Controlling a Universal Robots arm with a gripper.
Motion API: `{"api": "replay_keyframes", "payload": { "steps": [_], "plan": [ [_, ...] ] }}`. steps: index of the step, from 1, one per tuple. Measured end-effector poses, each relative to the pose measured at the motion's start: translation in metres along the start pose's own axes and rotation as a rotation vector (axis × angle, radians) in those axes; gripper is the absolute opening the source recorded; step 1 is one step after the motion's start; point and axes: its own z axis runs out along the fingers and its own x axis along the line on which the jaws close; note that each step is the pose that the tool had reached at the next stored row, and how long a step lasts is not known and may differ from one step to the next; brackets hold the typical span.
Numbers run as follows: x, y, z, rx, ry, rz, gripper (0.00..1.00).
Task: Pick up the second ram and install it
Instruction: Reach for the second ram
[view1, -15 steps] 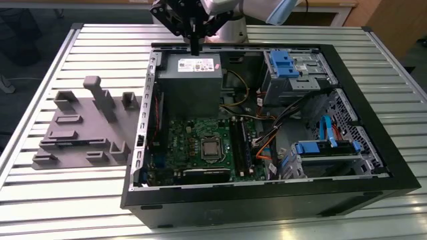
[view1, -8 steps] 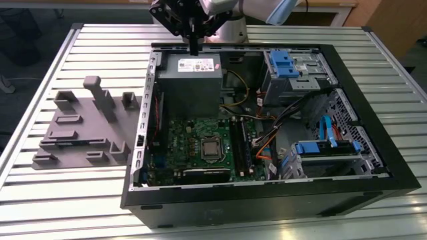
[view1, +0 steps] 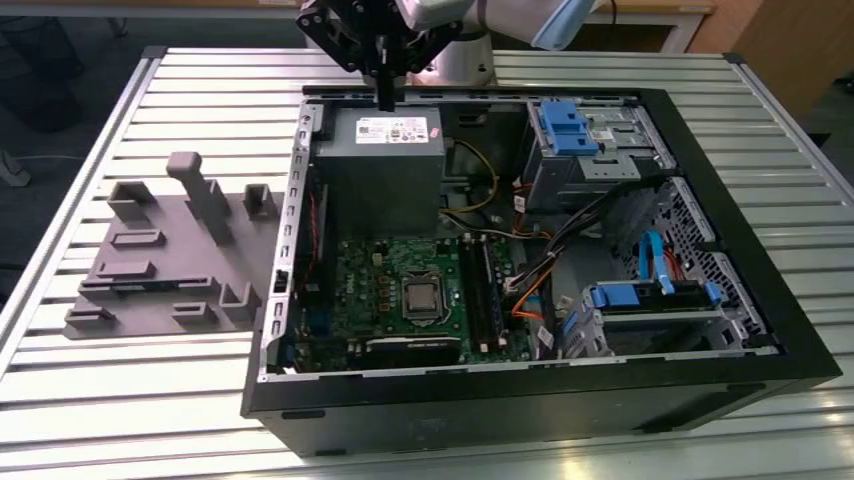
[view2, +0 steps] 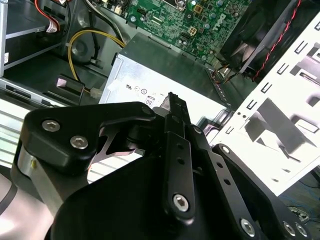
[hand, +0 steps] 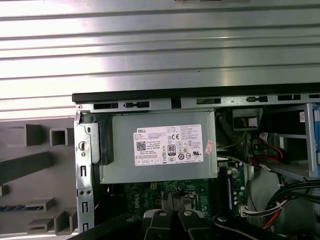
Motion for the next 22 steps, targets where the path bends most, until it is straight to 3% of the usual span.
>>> {"api": "replay_keyframes", "payload": {
  "steps": [22],
  "plan": [
    [0.0054, -0.0004, -0.0001, 0.0, 0.0, 0.0, 0.11]
  ]
}}
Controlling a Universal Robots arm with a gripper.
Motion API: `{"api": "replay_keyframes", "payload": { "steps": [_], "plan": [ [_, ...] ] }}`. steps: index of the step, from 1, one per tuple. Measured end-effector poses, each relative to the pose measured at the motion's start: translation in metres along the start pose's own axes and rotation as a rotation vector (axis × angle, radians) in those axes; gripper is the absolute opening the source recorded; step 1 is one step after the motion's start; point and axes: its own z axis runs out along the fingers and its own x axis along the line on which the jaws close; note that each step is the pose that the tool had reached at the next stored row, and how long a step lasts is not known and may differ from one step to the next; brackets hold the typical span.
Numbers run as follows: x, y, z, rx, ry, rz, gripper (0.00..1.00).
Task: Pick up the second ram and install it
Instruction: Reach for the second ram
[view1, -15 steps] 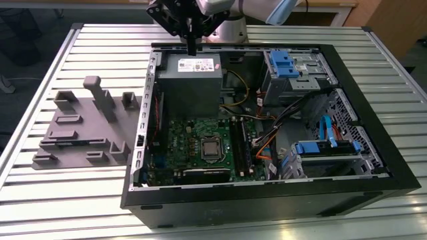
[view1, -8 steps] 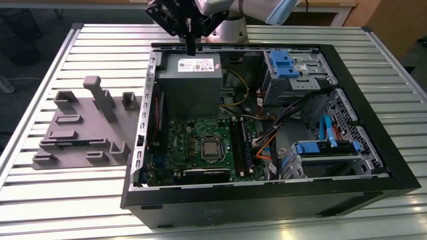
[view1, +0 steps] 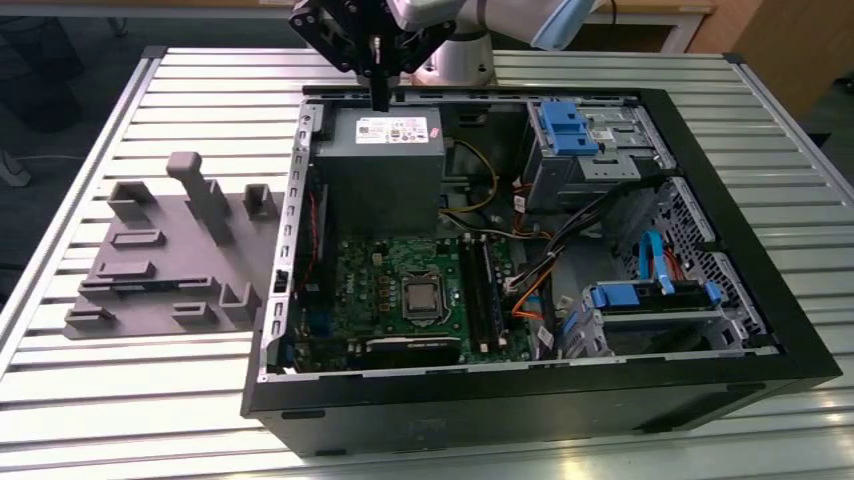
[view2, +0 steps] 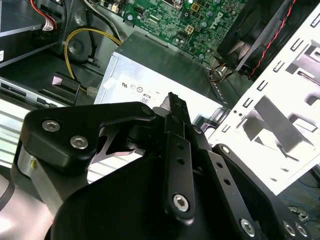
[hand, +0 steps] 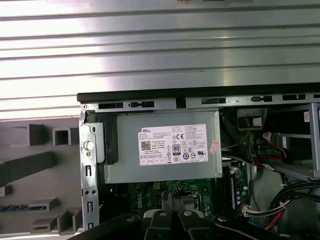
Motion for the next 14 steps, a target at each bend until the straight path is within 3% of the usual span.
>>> {"api": "replay_keyframes", "payload": {
  "steps": [14],
  "plan": [
    [0.0036, -0.0003, 0.0, 0.0, 0.0, 0.0, 0.11]
  ]
}}
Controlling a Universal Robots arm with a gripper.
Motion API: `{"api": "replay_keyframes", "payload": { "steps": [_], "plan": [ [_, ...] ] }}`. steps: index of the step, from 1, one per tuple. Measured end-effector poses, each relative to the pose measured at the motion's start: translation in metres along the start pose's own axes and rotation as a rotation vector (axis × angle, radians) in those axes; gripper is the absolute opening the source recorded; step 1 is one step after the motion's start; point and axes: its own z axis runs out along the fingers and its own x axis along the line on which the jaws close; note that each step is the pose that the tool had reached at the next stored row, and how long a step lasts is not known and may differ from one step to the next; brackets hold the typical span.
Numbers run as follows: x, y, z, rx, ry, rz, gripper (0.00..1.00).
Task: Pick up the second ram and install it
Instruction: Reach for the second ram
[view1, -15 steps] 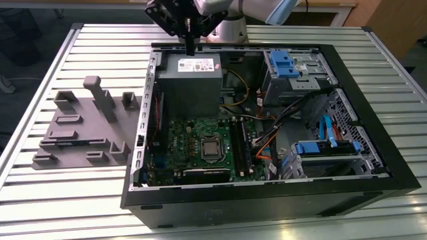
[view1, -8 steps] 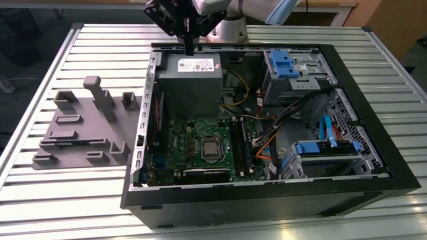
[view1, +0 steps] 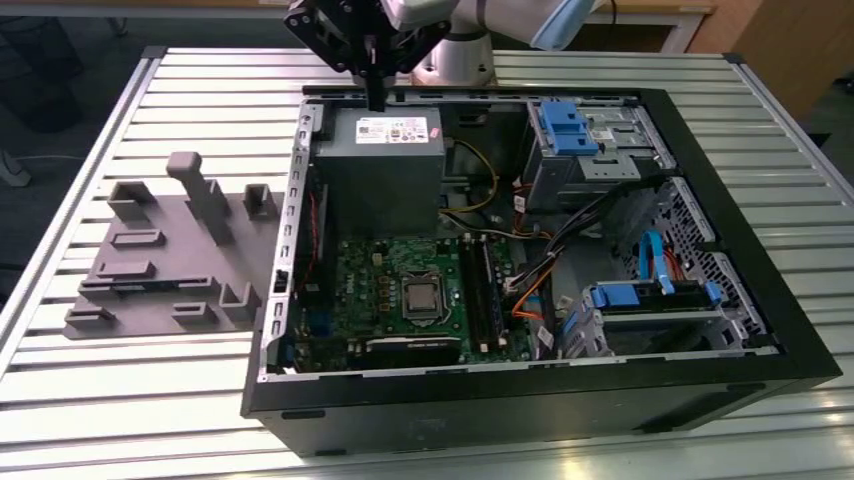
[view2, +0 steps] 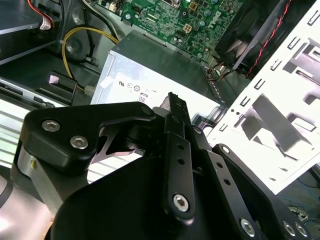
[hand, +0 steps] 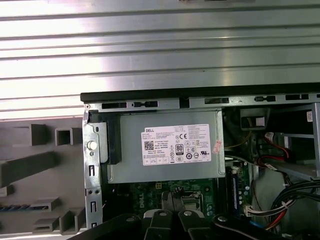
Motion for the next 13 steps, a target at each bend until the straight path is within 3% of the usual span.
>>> {"api": "replay_keyframes", "payload": {
  "steps": [13],
  "plan": [
    [0.0037, -0.0003, 0.0001, 0.0, 0.0, 0.0, 0.11]
  ]
}}
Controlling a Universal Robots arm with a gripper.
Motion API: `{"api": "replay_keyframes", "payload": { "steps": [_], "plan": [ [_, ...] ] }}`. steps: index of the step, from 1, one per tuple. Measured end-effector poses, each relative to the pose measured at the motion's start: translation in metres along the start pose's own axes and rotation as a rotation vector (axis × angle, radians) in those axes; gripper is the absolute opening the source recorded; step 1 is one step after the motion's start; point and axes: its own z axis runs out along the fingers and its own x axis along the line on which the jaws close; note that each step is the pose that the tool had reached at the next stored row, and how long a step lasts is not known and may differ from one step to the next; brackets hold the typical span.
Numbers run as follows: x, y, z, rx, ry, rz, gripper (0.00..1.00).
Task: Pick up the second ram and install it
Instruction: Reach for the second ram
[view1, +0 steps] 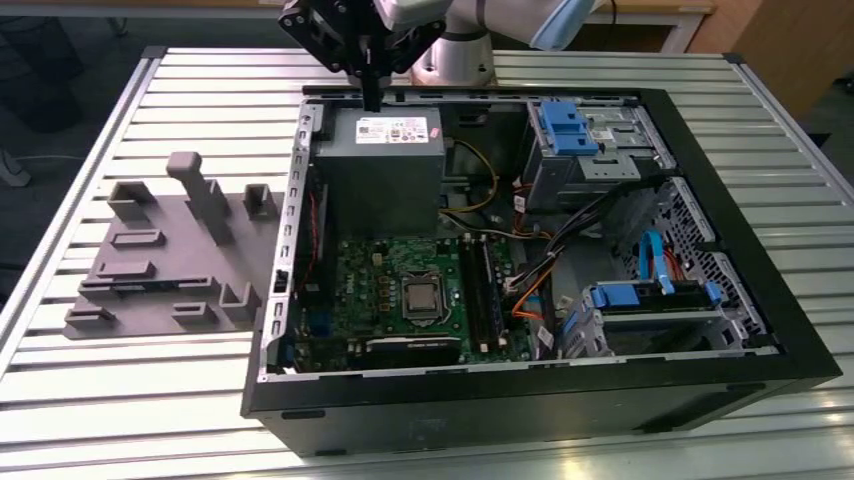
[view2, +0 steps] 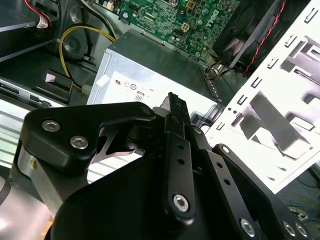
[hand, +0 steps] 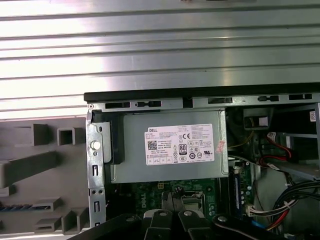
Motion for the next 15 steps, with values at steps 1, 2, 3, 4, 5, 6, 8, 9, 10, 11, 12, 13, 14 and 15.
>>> {"api": "replay_keyframes", "payload": {
  "steps": [1, 2, 3, 4, 5, 6, 8, 9, 10, 11, 12, 13, 14, 15],
  "plan": [
    [0.0002, 0.0, 0.0001, -0.0001, -0.0001, 0.0, 0.11],
    [0.0005, 0.0, 0.0001, 0.0, 0.0, 0.0, 0.11],
    [0.0008, -0.0001, 0.0001, 0.0, 0.0, 0.0, 0.11],
    [0.0011, -0.0001, 0.0001, 0.0, 0.0, 0.0, 0.11],
    [0.0014, -0.0001, 0.0001, 0.0, 0.0, 0.0, 0.11],
    [0.0016, -0.0001, 0.0001, 0.0, 0.0, 0.0, 0.11],
    [0.0021, -0.0002, 0.0002, 0.0, 0.0, 0.0, 0.11],
    [0.0023, -0.0002, 0.0002, 0.0, 0.0, 0.0, 0.11],
    [0.0025, -0.0002, 0.0002, 0.0, 0.0, 0.0, 0.11],
    [0.0027, -0.0002, 0.0002, 0.0, 0.0, 0.0, 0.11],
    [0.0029, -0.0002, 0.0002, 0.0, 0.0, 0.0, 0.11],
    [0.0031, -0.0002, 0.0002, 0.0, 0.0, 0.0, 0.11],
    [0.0052, -0.0004, 0.0005, 0.0, 0.0, 0.0, 0.11],
    [0.0073, -0.0006, 0.0007, 0.0, 0.0, 0.0, 0.11]
  ]
}}
